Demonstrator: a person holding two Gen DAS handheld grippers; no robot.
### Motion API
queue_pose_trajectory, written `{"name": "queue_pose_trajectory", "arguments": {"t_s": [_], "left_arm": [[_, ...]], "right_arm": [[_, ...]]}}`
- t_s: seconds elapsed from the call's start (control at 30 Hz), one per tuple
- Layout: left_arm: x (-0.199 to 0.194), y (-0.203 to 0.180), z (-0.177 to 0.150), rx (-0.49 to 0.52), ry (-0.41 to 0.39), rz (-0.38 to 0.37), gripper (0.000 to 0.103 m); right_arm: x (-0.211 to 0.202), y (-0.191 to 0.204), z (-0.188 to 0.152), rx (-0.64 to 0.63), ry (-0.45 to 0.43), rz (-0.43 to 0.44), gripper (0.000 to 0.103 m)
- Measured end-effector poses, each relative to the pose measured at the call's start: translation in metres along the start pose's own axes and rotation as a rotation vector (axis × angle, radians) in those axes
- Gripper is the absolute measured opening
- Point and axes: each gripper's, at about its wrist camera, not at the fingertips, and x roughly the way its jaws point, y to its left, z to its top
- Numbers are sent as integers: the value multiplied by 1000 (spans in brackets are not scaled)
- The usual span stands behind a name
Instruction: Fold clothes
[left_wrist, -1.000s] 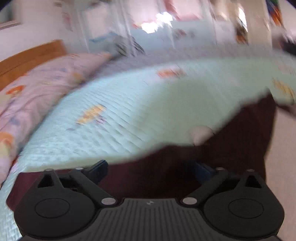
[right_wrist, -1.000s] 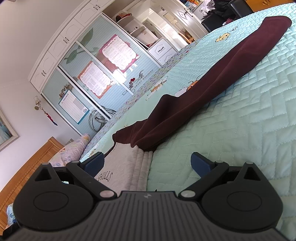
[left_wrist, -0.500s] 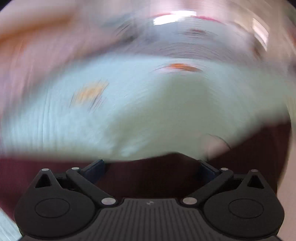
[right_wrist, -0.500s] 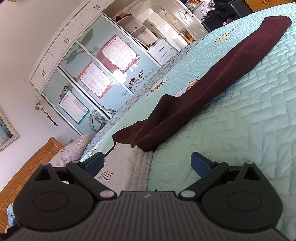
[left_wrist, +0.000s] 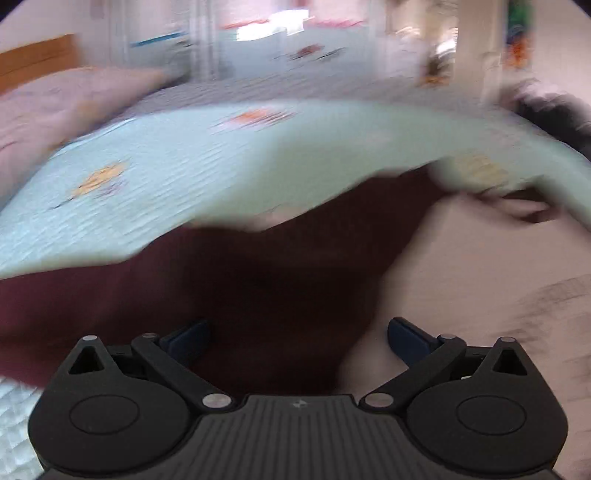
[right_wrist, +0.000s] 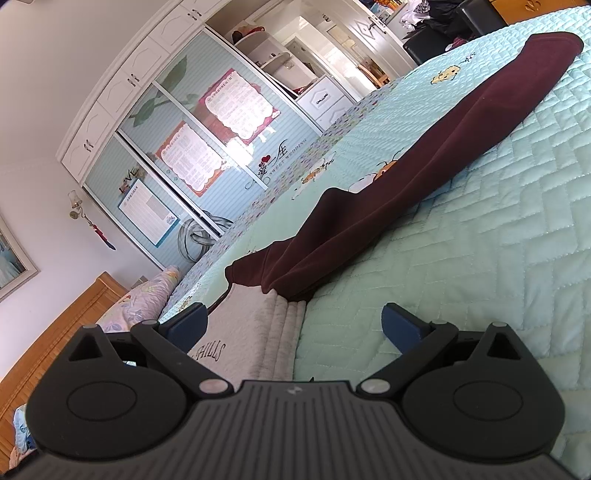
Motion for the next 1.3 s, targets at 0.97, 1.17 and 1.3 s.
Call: {"name": "queue_pose_trajectory", "arguments": {"t_s": [0.97,1.17,1.3], "left_arm": [[-99,270,-34,-776,-279,348,102],[-81,273,-24,-456,-140,453,101],[-56,263,-27,-242,-28,434,91]], "right_arm": [[4,2,-4,-7,-2,2,101],[5,2,-3,-12,-1,-6,101],[5,2,-3,-17,4,-14,101]]}}
